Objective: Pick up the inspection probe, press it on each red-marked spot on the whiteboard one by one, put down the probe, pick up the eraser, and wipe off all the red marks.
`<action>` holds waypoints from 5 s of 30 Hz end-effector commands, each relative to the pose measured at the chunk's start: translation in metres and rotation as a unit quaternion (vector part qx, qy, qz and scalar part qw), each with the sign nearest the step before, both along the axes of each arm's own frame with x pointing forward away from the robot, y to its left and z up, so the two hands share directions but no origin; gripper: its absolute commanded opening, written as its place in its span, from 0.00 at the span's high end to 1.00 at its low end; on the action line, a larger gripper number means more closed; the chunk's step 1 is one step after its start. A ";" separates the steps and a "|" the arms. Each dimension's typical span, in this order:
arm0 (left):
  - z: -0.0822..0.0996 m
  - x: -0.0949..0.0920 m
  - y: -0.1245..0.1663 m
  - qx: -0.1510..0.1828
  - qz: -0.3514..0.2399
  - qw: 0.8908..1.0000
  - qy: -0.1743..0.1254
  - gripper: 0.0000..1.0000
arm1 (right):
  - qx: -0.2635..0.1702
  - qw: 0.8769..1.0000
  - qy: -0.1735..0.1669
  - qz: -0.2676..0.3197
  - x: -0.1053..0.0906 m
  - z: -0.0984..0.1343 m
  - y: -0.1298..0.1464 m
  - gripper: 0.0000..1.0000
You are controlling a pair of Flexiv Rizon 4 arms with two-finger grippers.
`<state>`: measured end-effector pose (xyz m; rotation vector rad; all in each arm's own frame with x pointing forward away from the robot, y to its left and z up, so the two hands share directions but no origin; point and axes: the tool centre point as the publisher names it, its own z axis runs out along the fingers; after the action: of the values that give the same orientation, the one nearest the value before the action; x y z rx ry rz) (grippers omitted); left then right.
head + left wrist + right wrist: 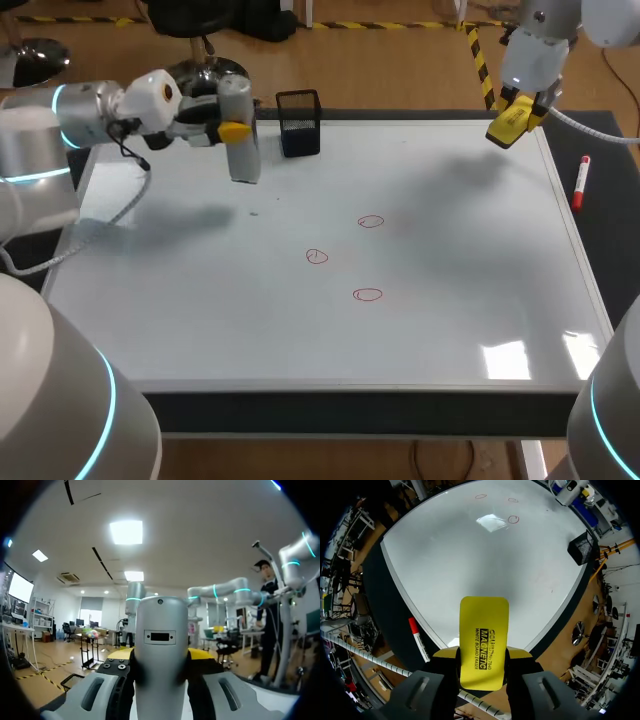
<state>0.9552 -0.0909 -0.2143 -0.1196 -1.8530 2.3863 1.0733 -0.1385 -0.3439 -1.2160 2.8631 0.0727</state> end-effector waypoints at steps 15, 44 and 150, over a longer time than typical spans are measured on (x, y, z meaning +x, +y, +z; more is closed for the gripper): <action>-0.010 -0.061 -0.062 -0.015 -0.059 0.998 0.017 1.00 | -0.002 1.000 0.001 0.001 0.000 0.001 0.000 1.00; -0.057 -0.104 -0.111 -0.033 -0.107 0.992 0.051 1.00 | -0.002 1.000 0.001 0.001 0.000 0.001 0.000 1.00; -0.026 0.009 0.002 0.008 0.092 0.996 -0.003 1.00 | -0.002 1.000 0.001 0.001 0.000 0.001 0.000 1.00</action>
<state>0.9621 -0.0986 -0.2462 0.0405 -1.9528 2.4898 1.0733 -0.1386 -0.3442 -1.2157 2.8625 0.0727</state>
